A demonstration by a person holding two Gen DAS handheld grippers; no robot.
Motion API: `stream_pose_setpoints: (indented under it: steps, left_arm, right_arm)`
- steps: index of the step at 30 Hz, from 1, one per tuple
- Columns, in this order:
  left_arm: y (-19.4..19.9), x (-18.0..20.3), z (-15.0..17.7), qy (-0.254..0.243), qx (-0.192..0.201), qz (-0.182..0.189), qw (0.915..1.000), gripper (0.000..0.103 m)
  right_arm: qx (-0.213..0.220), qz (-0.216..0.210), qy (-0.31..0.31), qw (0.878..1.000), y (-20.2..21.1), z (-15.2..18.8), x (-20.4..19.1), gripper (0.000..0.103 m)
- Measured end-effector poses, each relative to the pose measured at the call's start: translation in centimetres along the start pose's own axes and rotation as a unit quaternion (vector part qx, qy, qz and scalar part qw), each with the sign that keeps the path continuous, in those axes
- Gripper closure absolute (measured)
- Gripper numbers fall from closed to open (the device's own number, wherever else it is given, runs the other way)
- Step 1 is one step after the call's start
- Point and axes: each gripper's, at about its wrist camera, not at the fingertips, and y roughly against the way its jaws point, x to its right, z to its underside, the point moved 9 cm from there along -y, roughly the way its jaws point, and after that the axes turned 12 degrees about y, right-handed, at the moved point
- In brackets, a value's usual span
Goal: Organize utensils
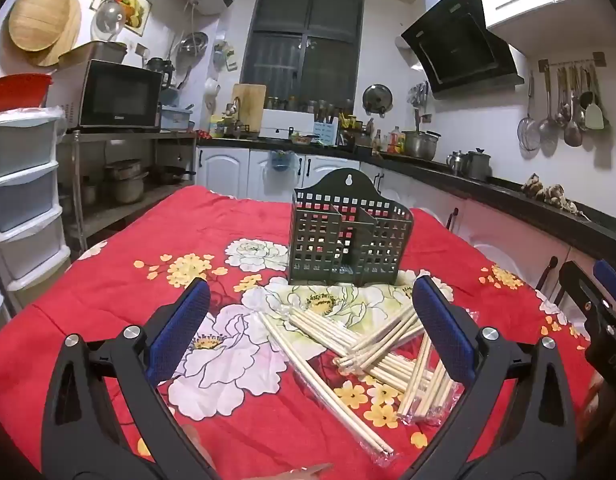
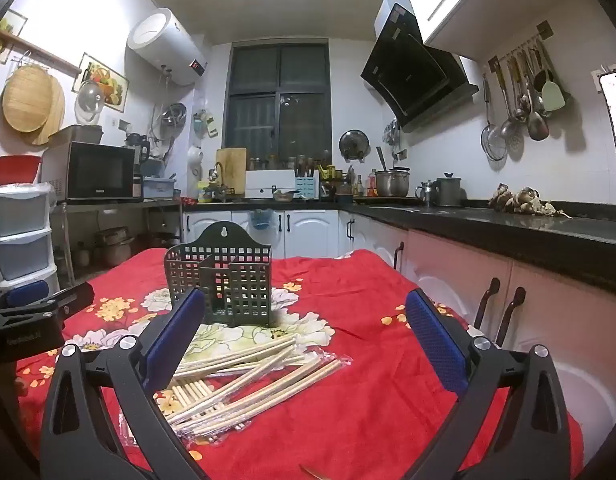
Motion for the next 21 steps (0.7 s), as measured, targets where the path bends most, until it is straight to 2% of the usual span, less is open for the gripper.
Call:
stream_pose_setpoints:
  steps: [21]
  left_arm:
    - [-0.1,0.5,0.0,-0.002,-0.006,-0.003,1.0000,0.010]
  right_arm:
    - [-0.004,-0.001,0.006,1.000,0.1,-0.3,-0.2,0.006]
